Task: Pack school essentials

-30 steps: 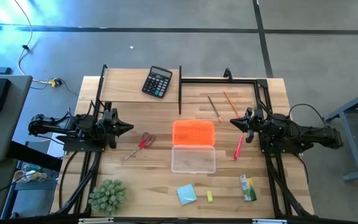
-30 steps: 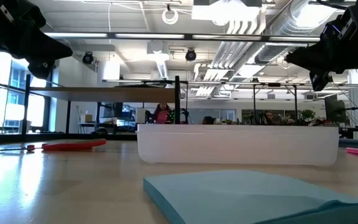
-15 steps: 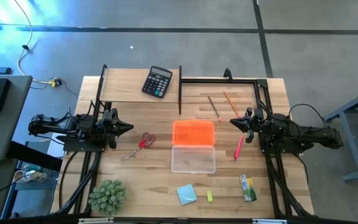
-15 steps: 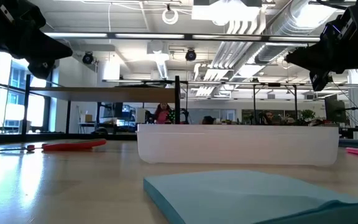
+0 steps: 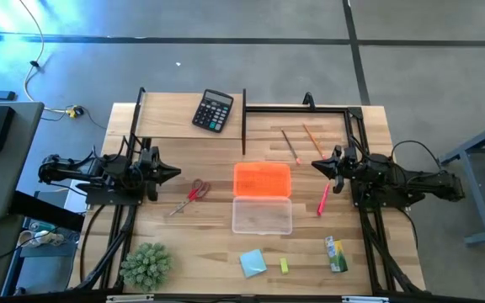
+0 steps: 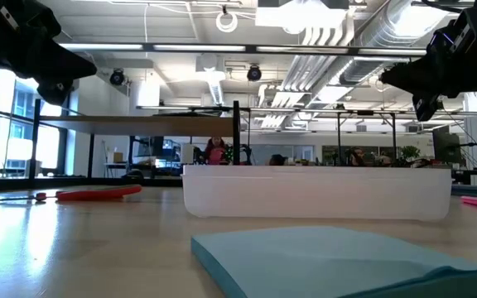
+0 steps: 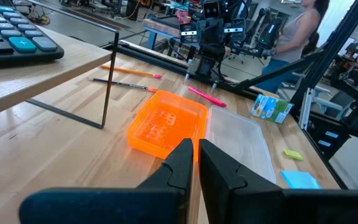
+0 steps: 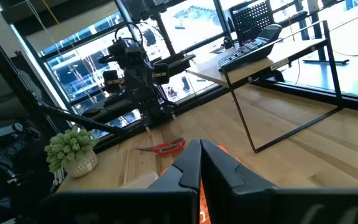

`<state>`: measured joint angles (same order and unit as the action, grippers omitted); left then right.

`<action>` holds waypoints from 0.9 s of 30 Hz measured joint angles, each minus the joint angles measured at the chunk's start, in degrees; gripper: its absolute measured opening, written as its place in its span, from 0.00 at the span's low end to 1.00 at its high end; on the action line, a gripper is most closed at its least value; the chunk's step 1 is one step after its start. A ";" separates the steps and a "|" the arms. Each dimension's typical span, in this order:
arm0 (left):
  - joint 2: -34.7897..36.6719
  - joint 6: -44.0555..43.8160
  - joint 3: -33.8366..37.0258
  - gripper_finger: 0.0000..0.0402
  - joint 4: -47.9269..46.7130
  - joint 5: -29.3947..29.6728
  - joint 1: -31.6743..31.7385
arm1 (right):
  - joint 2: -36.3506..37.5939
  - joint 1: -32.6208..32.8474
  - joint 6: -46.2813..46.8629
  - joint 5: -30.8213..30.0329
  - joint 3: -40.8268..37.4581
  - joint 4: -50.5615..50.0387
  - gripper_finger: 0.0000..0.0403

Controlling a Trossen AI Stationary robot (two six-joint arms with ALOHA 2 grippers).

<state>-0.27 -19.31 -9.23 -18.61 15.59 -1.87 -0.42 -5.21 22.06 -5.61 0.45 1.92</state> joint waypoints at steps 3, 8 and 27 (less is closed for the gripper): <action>0.00 0.00 0.00 0.04 0.00 0.02 0.00 | 0.01 0.00 0.00 -0.37 0.01 0.01 0.00; 0.00 0.00 0.00 0.04 0.00 0.00 0.02 | 0.00 0.00 0.00 -0.83 0.01 0.03 0.00; 0.00 -0.02 0.01 0.04 0.00 0.01 0.00 | -0.01 -0.02 4.98 -0.62 0.02 1.25 0.00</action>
<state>-0.27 -19.33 -9.22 -18.61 15.61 -1.87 -0.43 -5.23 27.05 -6.23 0.47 3.17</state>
